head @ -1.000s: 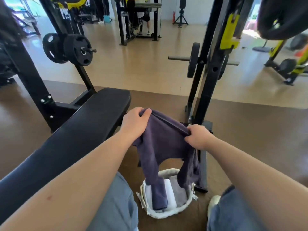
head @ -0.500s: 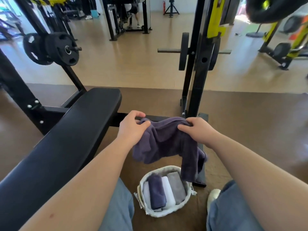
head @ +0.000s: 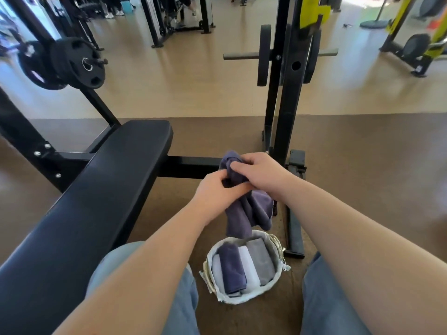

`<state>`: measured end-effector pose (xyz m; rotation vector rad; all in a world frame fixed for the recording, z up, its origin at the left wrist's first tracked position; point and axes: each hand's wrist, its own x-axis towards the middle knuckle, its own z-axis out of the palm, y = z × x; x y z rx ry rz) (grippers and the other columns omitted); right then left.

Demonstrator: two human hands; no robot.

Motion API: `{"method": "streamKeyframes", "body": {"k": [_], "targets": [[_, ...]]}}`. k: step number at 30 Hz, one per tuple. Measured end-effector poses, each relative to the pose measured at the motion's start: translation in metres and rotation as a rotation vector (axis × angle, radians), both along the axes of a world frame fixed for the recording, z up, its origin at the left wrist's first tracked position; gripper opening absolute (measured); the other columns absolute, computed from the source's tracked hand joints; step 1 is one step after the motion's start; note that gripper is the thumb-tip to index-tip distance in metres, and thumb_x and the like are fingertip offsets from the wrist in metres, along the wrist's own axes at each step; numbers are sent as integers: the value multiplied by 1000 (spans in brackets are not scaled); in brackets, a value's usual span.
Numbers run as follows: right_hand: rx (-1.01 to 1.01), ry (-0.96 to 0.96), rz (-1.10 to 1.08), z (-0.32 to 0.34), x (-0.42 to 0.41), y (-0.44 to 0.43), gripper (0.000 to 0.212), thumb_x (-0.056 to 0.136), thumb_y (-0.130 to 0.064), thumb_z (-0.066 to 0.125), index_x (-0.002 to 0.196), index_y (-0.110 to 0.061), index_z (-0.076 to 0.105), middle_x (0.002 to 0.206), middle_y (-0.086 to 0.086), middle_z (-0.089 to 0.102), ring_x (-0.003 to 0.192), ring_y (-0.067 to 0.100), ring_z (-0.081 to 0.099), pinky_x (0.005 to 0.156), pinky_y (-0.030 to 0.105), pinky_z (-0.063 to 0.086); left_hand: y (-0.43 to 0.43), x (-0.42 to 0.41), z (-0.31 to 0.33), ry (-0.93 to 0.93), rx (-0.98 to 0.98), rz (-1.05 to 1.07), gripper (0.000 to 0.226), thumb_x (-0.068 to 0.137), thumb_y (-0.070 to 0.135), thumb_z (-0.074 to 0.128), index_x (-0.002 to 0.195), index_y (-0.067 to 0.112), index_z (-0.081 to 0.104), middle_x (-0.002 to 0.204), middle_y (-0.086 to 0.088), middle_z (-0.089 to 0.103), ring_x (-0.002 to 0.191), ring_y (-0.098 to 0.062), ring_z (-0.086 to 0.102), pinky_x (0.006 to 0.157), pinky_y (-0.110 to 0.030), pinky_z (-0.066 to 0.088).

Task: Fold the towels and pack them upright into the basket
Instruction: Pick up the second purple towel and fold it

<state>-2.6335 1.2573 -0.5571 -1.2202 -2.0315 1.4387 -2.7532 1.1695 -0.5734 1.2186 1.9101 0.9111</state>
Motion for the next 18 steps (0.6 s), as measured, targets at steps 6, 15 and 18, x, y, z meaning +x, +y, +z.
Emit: {"method": "streamKeyframes", "body": {"k": [6, 15, 18], "targets": [[-4, 102, -27, 4, -3, -1, 29, 99, -20, 67, 128, -21, 66, 101, 4, 74, 87, 11, 69, 74, 29, 62, 2, -15, 0, -34, 73, 236, 29, 100, 39, 61, 86, 17, 72, 81, -5, 73, 82, -22, 70, 70, -37, 52], [208, -174, 108, -14, -7, -9, 25, 87, -44, 75, 108, -30, 72, 95, -13, 72, 90, 6, 66, 82, 27, 56, 1, -25, 6, -382, -14, 416, 23, 105, 37, 50, 110, 21, 65, 109, -10, 70, 104, -27, 66, 99, -51, 54], [217, -150, 79, -18, -10, -11, 14, 92, -38, 71, 104, -32, 74, 93, -13, 73, 91, 9, 67, 88, 35, 58, -1, -26, 8, -471, -9, 397, 14, 105, 28, 51, 107, 21, 63, 112, -11, 69, 104, -27, 65, 100, -51, 54]]}}
